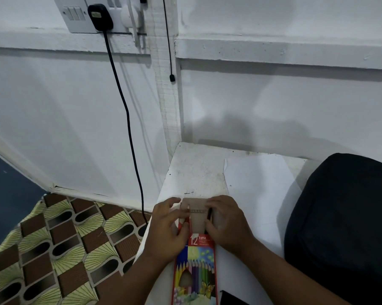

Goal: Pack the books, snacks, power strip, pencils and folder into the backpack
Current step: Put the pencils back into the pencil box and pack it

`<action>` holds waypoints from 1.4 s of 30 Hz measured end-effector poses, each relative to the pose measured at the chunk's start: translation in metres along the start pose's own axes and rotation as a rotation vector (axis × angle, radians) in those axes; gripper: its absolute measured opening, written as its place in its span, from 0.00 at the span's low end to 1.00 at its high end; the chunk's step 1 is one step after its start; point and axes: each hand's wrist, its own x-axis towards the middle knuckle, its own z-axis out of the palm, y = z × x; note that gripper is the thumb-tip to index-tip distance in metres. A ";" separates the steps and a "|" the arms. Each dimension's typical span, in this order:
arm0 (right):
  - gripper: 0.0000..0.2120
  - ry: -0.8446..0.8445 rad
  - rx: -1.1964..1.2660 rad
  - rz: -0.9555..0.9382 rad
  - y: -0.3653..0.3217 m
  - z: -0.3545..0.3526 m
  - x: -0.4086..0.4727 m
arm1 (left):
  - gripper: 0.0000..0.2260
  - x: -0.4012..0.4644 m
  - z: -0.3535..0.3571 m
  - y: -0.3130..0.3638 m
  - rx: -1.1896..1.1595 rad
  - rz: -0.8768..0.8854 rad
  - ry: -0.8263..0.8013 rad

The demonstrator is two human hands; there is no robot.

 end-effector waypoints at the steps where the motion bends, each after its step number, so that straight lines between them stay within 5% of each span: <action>1: 0.20 -0.013 0.007 -0.013 0.000 -0.001 0.000 | 0.04 0.000 0.000 0.000 -0.011 -0.019 0.010; 4: 0.21 -0.024 0.010 -0.013 0.001 0.001 -0.001 | 0.04 -0.001 0.000 0.000 -0.012 -0.047 0.024; 9: 0.20 0.027 -0.045 0.049 0.002 0.006 0.000 | 0.17 0.000 0.001 -0.001 0.051 -0.034 -0.003; 25: 0.19 -0.007 -0.047 0.011 0.000 0.002 0.001 | 0.11 0.001 0.001 0.000 0.029 -0.114 0.049; 33: 0.11 -0.040 0.018 0.011 -0.001 0.000 0.002 | 0.07 0.000 0.001 -0.001 0.029 -0.118 0.051; 42: 0.11 -0.032 -0.018 0.047 0.001 0.001 0.004 | 0.11 0.002 -0.003 0.005 0.034 -0.066 0.031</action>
